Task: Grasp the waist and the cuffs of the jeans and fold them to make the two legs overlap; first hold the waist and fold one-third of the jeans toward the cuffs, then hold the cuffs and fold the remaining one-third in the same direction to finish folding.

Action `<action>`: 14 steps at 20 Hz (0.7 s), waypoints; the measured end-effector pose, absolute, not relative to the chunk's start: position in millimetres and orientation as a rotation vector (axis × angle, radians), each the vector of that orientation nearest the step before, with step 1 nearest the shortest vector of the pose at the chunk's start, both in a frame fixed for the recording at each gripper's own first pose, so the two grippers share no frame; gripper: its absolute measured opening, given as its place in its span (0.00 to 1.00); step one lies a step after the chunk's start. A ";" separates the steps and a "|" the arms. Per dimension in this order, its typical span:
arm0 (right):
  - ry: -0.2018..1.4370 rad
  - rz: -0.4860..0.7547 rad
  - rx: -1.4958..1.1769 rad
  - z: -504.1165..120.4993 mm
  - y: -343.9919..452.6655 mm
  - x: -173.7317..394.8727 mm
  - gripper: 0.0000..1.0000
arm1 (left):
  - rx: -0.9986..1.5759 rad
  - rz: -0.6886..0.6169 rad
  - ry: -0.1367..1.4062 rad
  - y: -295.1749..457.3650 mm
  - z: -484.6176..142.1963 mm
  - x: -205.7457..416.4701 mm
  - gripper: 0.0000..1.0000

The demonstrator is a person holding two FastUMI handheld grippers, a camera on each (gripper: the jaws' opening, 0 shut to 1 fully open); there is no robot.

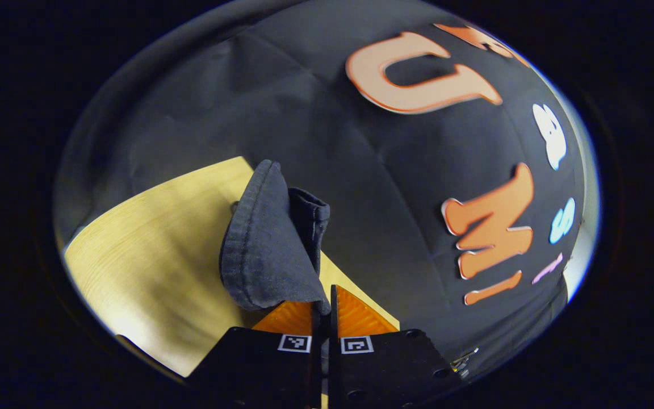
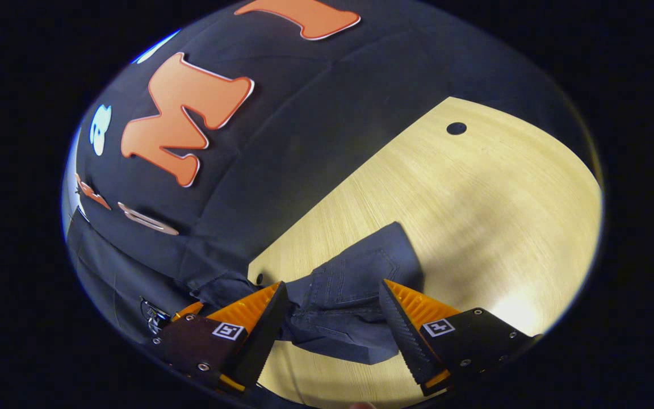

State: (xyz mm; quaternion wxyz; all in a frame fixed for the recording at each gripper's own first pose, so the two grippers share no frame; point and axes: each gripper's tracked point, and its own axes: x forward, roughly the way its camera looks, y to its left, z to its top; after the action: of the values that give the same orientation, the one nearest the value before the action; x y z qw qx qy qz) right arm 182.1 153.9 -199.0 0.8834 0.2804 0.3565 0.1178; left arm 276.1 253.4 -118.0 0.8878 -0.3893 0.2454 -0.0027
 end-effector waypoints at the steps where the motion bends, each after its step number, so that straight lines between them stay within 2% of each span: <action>1: 0.731 0.248 0.587 -194.8 144.5 183.7 0.98 | -0.792 -0.035 0.517 224.6 -108.4 277.9 0.05; 6: 0.718 0.259 0.612 -184.1 94.1 180.5 0.98 | -0.707 -0.161 0.593 81.0 -108.5 278.8 0.05; 8: 0.706 0.249 0.635 -180.9 72.2 177.9 0.98 | -0.672 -0.200 0.649 20.8 -133.4 278.9 0.02; 11: 0.694 0.218 0.663 -181.6 37.4 175.3 0.98 | -0.621 -0.236 0.764 -58.0 -185.4 270.8 0.05; 14: 0.705 0.202 0.678 -189.0 15.3 170.4 0.98 | -0.527 -0.220 0.897 -109.1 -241.6 259.3 0.05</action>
State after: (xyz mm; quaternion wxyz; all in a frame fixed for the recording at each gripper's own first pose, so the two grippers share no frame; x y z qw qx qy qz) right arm 170.4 15.3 -189.0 0.8779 0.3251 0.3380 0.0970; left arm 259.3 -109.1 -241.6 0.8618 -0.2515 0.4279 -0.1048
